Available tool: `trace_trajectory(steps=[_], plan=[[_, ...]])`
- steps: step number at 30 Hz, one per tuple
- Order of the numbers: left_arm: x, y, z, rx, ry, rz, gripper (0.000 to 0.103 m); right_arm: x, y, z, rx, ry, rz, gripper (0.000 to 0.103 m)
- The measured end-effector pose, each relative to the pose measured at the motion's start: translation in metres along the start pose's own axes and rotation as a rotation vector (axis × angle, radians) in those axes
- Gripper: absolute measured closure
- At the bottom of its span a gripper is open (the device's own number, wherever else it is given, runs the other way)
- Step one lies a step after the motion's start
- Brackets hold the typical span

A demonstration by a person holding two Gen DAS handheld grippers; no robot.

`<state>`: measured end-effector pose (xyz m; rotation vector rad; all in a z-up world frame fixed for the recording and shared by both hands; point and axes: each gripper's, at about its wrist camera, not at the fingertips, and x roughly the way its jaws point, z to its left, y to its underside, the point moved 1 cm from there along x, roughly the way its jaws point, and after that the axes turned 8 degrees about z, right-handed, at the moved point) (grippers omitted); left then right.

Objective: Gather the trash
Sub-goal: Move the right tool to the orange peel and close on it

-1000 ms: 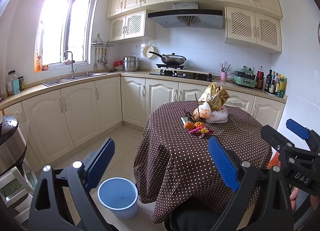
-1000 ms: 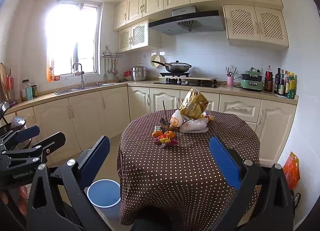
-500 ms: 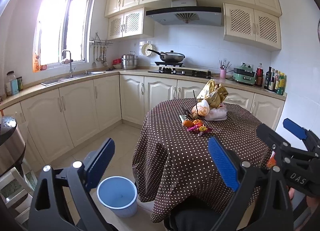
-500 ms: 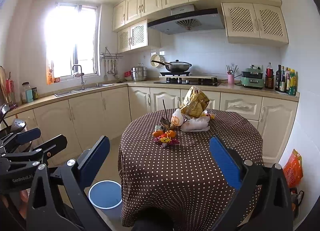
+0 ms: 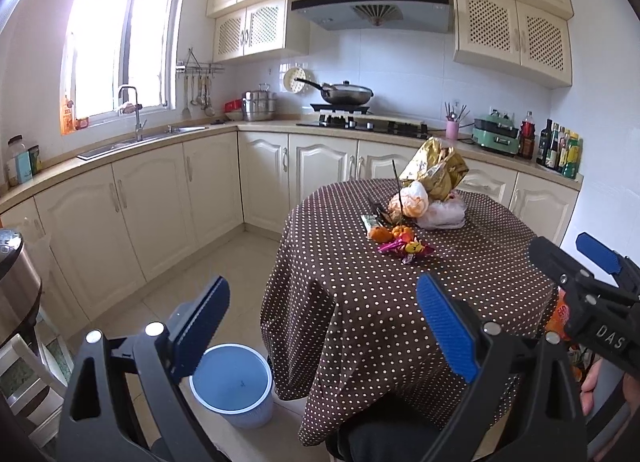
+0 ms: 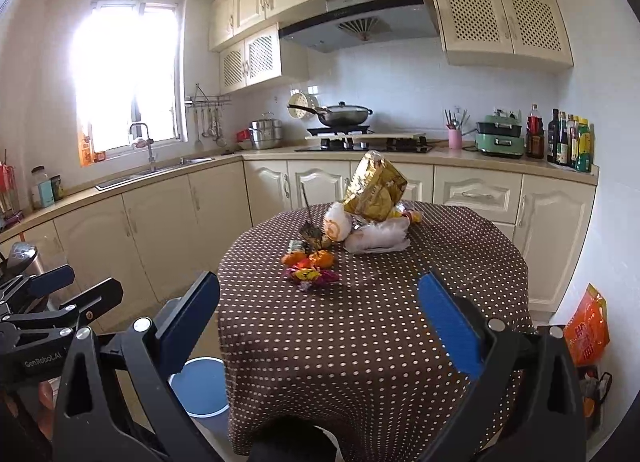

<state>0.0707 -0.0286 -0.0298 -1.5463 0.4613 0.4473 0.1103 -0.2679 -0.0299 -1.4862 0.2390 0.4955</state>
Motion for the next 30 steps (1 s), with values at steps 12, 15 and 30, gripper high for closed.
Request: trace_trajectory(steps=[12, 15, 30], plan=[[0.091, -0.029, -0.05, 0.091, 0.09, 0.134, 0.01, 0.072, -0.007, -0.059, 0.075, 0.085, 0.113, 0.007], [0.12, -0.037, -0.072, 0.125, 0.104, 0.161, 0.01, 0.091, -0.009, -0.072, 0.089, 0.095, 0.14, 0.007], [0.239, -0.066, -0.132, 0.179, 0.148, 0.316, 0.011, 0.158, -0.015, -0.126, 0.151, 0.147, 0.265, 0.007]])
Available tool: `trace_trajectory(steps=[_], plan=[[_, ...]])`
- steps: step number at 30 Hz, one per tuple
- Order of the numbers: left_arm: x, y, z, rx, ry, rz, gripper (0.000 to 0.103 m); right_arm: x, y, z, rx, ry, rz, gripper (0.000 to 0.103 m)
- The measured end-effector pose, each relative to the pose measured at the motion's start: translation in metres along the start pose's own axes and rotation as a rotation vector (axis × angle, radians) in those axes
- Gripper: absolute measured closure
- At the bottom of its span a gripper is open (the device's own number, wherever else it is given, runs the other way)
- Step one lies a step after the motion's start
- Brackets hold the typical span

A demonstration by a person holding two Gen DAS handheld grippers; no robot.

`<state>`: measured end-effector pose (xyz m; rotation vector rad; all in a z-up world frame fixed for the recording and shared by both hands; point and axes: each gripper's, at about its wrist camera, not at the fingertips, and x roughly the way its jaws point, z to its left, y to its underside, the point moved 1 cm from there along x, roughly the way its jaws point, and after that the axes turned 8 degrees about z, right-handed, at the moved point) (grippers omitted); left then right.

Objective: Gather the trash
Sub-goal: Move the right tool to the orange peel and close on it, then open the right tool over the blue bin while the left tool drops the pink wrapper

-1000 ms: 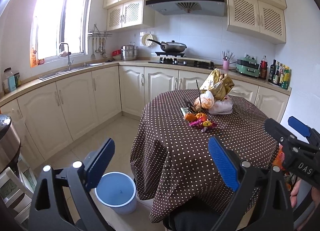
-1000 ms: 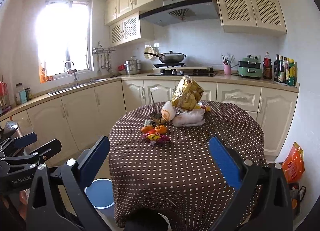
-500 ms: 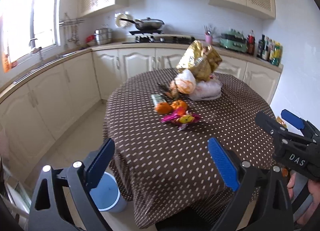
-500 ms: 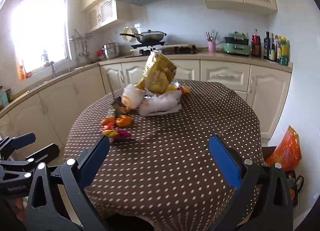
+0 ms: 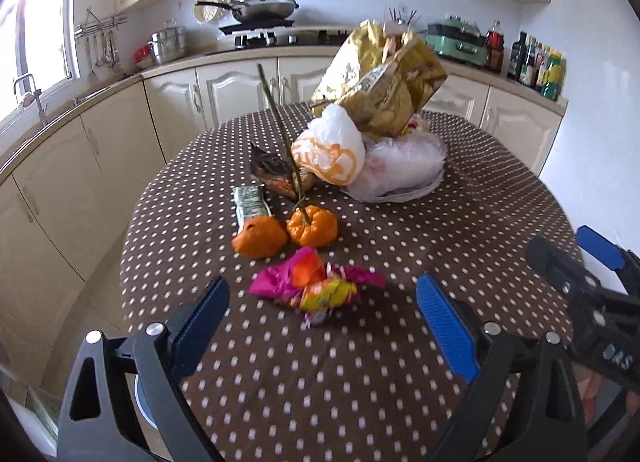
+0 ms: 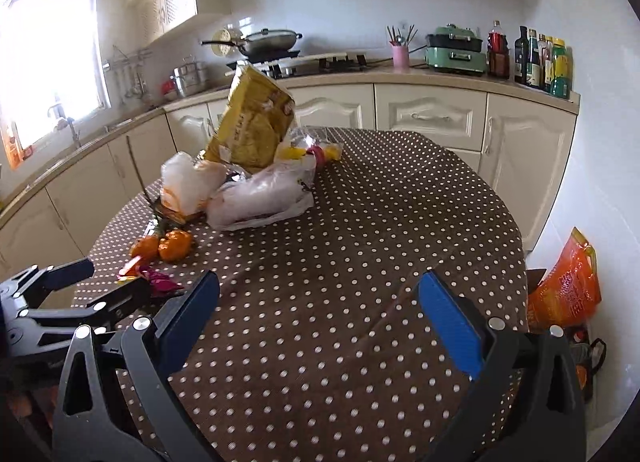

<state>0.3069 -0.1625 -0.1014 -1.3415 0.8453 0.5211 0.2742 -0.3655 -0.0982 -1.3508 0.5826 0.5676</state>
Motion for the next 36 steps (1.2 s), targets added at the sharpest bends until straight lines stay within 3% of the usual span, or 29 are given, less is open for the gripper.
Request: trace_trajectory(steps=[2, 3, 4, 7, 13, 18, 19, 22, 28, 30, 32, 36], plan=[[0.008, -0.005, -0.003, 0.009, -0.017, 0.007, 0.011, 0.006, -0.003, 0.001, -0.003, -0.001, 0.013, 0.007], [0.01, -0.007, -0.004, 0.013, -0.013, 0.013, 0.021, 0.008, -0.004, 0.001, -0.006, -0.002, 0.019, 0.007], [0.015, -0.008, -0.003, 0.012, 0.0, 0.032, 0.043, 0.01, -0.006, 0.003, -0.01, -0.007, 0.025, 0.007], [0.021, -0.008, 0.004, -0.005, 0.046, 0.053, 0.059, 0.015, -0.011, 0.007, -0.02, -0.009, 0.03, 0.007], [-0.004, 0.0, 0.037, -0.091, 0.162, -0.01, 0.059, 0.027, -0.027, 0.034, -0.062, -0.043, 0.05, 0.007], [-0.028, 0.012, 0.083, -0.179, 0.103, -0.078, 0.059, 0.056, -0.038, 0.082, -0.175, -0.091, 0.125, 0.007], [-0.031, 0.013, 0.091, -0.189, 0.083, -0.084, 0.059, 0.065, -0.039, 0.093, -0.201, -0.103, 0.149, 0.009], [-0.041, 0.021, 0.12, -0.229, 0.022, -0.099, 0.059, 0.086, -0.044, 0.117, -0.237, -0.12, 0.205, 0.032], [-0.049, 0.04, 0.168, -0.301, -0.016, -0.103, 0.059, 0.11, -0.055, 0.134, -0.245, -0.125, 0.257, 0.039], [-0.05, 0.047, 0.179, -0.32, -0.019, -0.1, 0.059, 0.118, -0.056, 0.138, -0.242, -0.14, 0.288, 0.047], [-0.048, 0.053, 0.188, -0.331, -0.017, -0.094, 0.059, 0.125, -0.057, 0.14, -0.232, -0.164, 0.32, 0.066], [-0.047, 0.062, 0.197, -0.343, -0.013, -0.092, 0.059, 0.119, -0.058, 0.142, -0.232, -0.15, 0.301, 0.071]])
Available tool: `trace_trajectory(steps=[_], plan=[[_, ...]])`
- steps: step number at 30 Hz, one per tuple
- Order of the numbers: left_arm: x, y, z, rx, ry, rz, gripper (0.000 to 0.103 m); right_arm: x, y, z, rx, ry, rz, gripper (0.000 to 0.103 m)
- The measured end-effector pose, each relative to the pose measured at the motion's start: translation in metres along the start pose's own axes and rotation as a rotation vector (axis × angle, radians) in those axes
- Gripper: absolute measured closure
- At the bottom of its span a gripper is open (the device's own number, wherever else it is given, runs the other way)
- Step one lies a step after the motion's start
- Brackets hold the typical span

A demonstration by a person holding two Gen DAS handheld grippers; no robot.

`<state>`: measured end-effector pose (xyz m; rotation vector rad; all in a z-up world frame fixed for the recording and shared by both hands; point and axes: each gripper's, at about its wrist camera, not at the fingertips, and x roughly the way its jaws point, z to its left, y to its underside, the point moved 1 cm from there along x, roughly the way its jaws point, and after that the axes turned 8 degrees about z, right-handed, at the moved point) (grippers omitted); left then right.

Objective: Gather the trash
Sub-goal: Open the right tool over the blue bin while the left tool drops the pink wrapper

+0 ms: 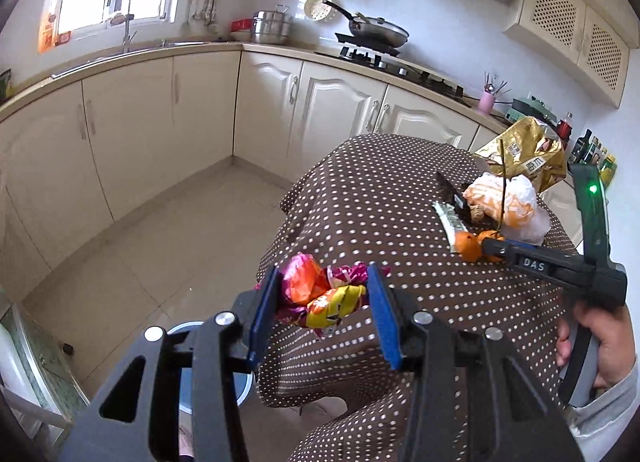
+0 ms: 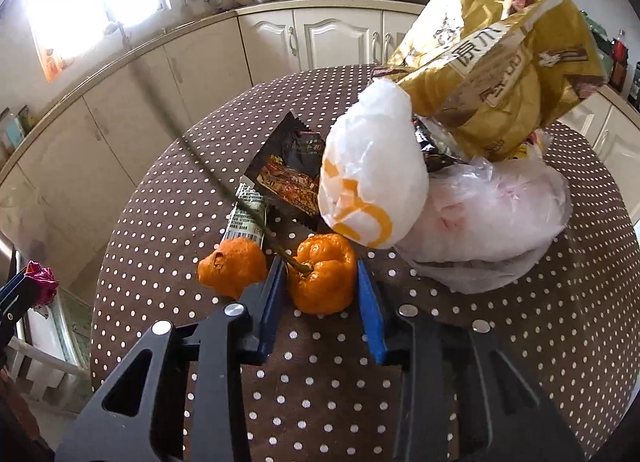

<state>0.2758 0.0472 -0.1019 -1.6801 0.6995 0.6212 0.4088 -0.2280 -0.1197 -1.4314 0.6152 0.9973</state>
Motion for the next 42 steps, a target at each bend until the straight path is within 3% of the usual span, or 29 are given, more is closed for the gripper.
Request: trace_trajectory(steps=[7, 12, 17, 24, 30, 33, 36, 42], plan=[[-0.011, 0.01, 0.033, -0.04, 0.009, -0.013, 0.059, -0.051, 0.028, 0.019, 0.0, -0.003, -0.125, 0.071], [-0.014, 0.022, 0.067, -0.086, -0.023, -0.006, 0.059, -0.074, 0.045, 0.1, -0.146, -0.145, -0.168, 0.071], [-0.009, 0.041, 0.117, -0.164, -0.105, 0.04, 0.059, -0.027, 0.056, 0.205, -0.297, -0.315, -0.051, 0.071], [0.02, 0.065, 0.185, -0.261, -0.203, 0.127, 0.059, 0.085, 0.062, 0.284, -0.343, -0.379, 0.175, 0.071], [0.071, 0.078, 0.228, -0.322, -0.219, 0.239, 0.059, 0.161, 0.06, 0.311, -0.324, -0.381, 0.289, 0.066], [0.089, 0.081, 0.234, -0.325, -0.217, 0.267, 0.059, 0.18, 0.059, 0.319, -0.337, -0.355, 0.304, 0.056], [0.105, 0.081, 0.239, -0.328, -0.207, 0.286, 0.059, 0.19, 0.056, 0.317, -0.329, -0.322, 0.296, 0.052], [0.135, 0.074, 0.238, -0.315, -0.187, 0.316, 0.059, 0.182, 0.057, 0.295, -0.375, -0.154, 0.187, 0.048]])
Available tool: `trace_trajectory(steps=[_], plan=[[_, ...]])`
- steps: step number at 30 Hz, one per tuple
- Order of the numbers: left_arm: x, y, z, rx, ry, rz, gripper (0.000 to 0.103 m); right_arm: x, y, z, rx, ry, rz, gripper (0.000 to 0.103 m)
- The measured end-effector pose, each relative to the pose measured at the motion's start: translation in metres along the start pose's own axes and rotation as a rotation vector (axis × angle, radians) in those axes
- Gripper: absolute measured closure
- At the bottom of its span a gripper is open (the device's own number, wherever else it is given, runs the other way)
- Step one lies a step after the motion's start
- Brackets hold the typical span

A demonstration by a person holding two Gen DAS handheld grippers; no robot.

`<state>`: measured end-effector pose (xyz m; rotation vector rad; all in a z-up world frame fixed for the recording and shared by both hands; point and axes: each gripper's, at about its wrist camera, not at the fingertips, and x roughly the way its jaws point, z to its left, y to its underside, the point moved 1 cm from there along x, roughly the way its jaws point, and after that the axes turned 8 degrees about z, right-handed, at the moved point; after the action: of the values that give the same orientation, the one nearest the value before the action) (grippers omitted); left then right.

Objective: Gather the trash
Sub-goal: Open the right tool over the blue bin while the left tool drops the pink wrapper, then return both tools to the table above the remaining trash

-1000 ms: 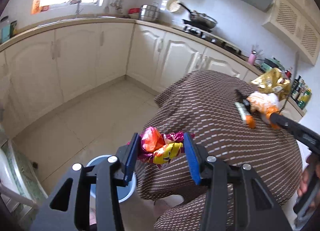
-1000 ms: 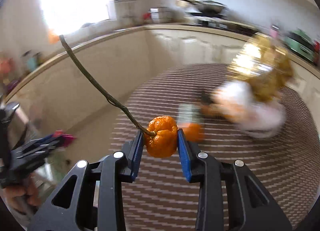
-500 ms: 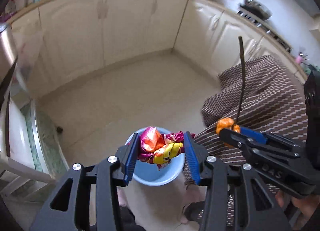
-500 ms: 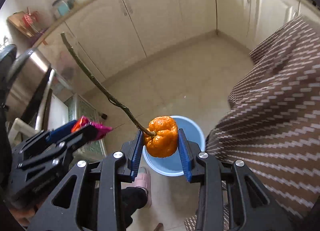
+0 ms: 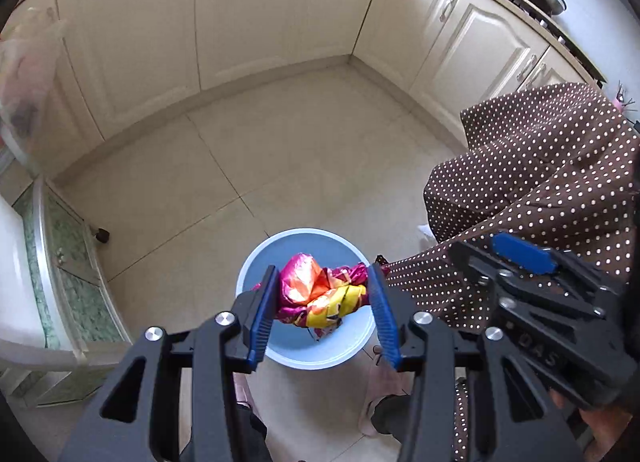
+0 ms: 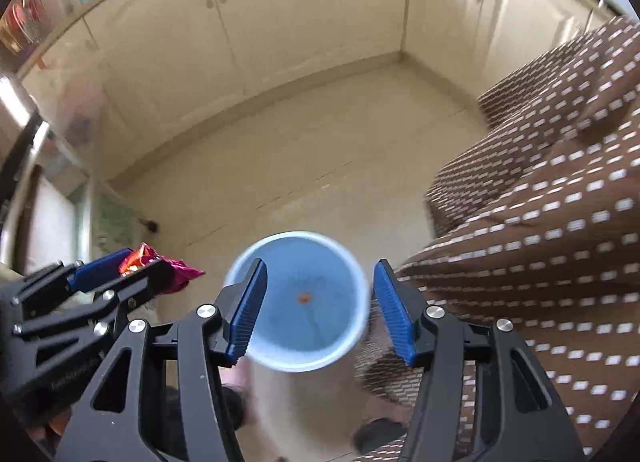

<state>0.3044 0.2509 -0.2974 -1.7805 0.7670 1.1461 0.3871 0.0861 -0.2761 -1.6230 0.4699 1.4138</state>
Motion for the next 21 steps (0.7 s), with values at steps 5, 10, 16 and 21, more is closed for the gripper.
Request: trace_trajectory(steps=[5, 10, 16, 21], plan=[[0.007, -0.009, -0.014, 0.027, 0.004, 0.001, 0.059, -0.018, 0.001, -0.005, -0.021, 0.061, -0.06, 0.045], [-0.008, -0.013, -0.026, 0.051, -0.017, -0.042, 0.046, -0.038, 0.002, -0.009, -0.008, 0.076, -0.108, 0.043], [-0.039, -0.009, -0.031, 0.063, -0.043, -0.088, 0.042, -0.062, 0.004, -0.01, 0.005, 0.051, -0.141, 0.043], [-0.087, 0.004, -0.035, 0.074, -0.044, -0.156, 0.041, -0.1, 0.008, -0.004, 0.003, 0.01, -0.191, 0.043]])
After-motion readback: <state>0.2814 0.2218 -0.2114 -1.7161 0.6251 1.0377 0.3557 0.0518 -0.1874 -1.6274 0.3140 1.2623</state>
